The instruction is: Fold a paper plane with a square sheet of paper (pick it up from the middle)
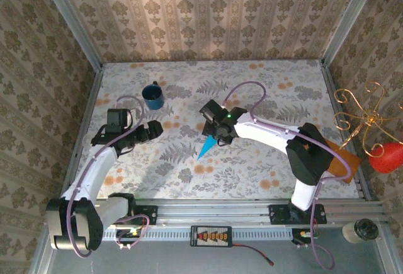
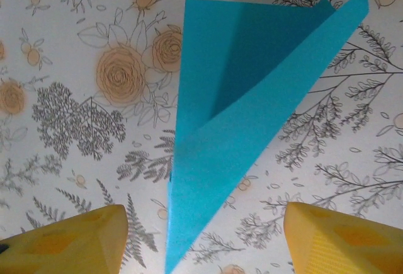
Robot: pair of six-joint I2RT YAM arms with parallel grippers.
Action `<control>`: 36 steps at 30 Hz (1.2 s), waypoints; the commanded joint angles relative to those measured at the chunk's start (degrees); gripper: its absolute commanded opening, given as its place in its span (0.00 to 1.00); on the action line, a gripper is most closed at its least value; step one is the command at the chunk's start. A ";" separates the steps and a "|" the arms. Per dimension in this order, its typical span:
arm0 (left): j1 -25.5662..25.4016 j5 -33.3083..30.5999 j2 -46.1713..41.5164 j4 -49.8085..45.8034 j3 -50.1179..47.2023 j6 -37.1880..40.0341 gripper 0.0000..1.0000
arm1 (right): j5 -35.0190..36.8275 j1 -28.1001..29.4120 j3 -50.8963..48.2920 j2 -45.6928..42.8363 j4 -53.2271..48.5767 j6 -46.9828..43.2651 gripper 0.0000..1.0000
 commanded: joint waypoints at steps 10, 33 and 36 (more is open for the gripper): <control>0.45 -2.23 -0.91 -0.66 -0.81 1.41 1.00 | 3.04 0.22 4.82 7.18 -3.71 5.56 0.66; 0.39 -0.95 -0.35 -0.28 -1.03 1.45 1.00 | 3.88 0.40 -0.22 3.42 -3.39 12.35 0.40; 0.13 0.34 -0.33 0.45 -1.12 1.17 1.00 | 3.42 0.38 -0.38 3.63 -2.80 12.94 0.39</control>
